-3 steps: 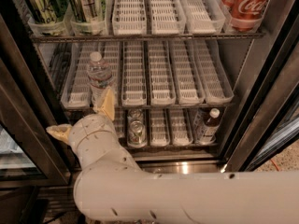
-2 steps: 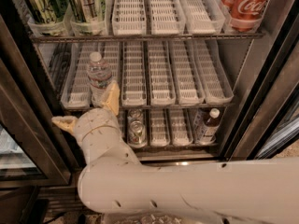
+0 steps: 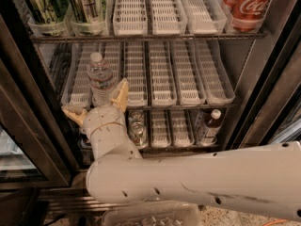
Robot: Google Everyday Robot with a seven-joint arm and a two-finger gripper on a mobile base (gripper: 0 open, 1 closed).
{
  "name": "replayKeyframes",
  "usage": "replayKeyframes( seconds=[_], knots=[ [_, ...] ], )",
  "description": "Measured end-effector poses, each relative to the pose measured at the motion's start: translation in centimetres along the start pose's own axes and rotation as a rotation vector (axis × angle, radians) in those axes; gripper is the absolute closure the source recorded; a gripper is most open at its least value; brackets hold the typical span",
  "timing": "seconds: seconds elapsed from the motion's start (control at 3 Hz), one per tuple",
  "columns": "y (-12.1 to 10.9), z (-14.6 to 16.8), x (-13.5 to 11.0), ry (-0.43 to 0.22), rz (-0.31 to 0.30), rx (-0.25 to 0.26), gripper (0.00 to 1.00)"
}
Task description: Pick water bottle from middle shelf of fridge
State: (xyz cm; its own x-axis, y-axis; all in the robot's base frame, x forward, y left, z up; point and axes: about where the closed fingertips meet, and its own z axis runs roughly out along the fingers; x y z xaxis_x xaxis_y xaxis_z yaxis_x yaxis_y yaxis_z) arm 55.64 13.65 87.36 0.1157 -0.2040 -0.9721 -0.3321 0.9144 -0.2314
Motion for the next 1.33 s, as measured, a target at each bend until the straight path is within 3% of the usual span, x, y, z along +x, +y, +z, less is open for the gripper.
replayKeyframes(
  seconds=[0.33, 0.67, 1.33],
  knots=[
    [-0.1, 0.5, 0.7, -0.007, 0.04, 0.011, 0.01],
    [0.3, 0.9, 2.0, 0.003, 0.088, 0.009, 0.14],
    [0.1, 1.6, 1.9, -0.024, 0.06, 0.027, 0.14]
  ],
)
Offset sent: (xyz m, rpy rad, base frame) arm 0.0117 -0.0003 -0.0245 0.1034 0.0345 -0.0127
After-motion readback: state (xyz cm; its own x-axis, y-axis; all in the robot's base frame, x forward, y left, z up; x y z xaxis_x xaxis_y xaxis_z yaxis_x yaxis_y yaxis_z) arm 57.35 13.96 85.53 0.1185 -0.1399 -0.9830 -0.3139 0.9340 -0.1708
